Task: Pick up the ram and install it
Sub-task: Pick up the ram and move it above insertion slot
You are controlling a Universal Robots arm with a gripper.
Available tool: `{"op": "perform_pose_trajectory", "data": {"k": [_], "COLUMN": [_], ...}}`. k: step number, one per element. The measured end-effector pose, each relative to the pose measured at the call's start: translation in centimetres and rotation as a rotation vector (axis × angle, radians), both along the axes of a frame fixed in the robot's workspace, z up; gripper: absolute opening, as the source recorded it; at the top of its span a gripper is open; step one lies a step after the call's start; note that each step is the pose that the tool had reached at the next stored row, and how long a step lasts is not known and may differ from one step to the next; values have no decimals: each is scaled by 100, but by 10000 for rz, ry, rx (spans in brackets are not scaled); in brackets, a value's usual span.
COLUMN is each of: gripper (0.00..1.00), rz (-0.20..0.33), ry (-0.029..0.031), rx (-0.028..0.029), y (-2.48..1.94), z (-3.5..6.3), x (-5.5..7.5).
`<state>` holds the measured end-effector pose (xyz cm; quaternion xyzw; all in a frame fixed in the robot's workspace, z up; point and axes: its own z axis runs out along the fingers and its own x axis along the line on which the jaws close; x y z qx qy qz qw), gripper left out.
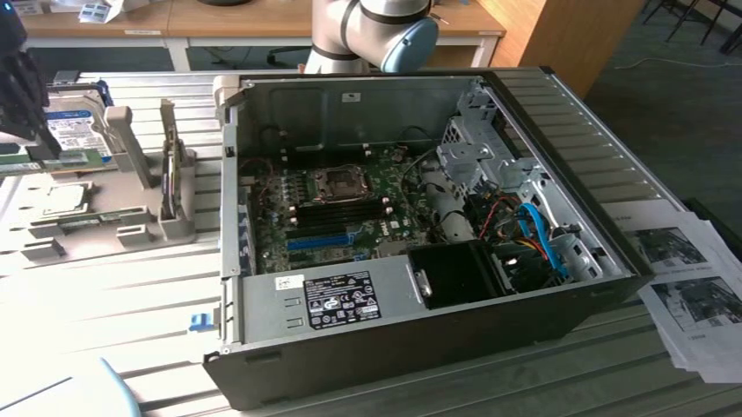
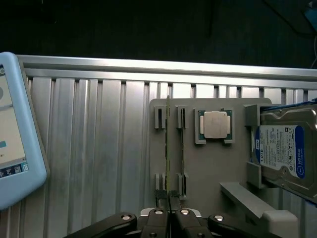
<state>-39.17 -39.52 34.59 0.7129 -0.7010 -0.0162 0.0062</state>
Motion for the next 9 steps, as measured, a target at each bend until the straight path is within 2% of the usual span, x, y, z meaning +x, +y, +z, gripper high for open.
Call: {"op": "perform_pose_trajectory", "data": {"k": [9], "gripper": [11], "rz": [0], "ry": [0], "rx": [0], "y": [0], "z": [212], "x": [0]}}
